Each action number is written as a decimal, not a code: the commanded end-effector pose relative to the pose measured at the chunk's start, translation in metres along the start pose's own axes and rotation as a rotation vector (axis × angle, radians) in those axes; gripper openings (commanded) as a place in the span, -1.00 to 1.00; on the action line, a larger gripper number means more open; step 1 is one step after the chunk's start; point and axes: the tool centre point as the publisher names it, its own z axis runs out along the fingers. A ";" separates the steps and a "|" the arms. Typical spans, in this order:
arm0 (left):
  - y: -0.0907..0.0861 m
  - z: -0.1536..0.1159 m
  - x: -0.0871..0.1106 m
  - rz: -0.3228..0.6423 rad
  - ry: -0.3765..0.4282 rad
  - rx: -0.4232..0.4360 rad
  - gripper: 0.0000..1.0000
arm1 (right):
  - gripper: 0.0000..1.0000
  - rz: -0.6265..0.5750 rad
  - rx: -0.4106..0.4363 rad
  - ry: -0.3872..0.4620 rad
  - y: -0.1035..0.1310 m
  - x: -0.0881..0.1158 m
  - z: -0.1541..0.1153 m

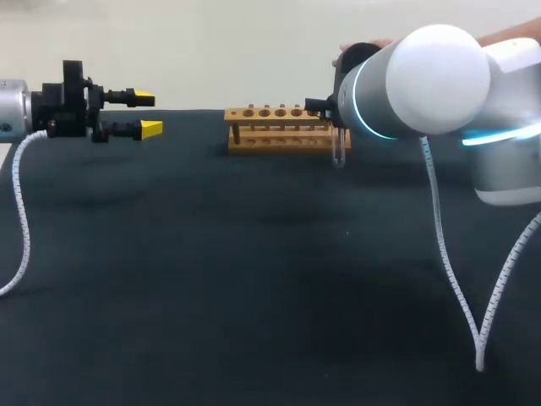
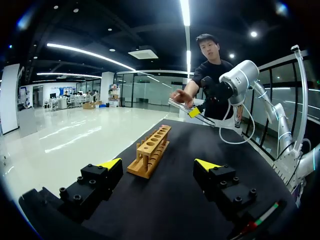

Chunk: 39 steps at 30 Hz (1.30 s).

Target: Grasp the test tube, adjust it, and insert it.

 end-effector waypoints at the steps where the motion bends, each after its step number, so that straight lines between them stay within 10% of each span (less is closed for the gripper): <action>1: -0.002 0.000 0.001 0.003 -0.004 -0.006 1.00 | -1.00 0.002 -0.003 -0.008 -0.001 0.002 0.000; 39: -0.002 0.000 0.001 0.003 -0.004 -0.006 1.00 | -1.00 -0.046 0.081 0.056 0.030 0.014 0.048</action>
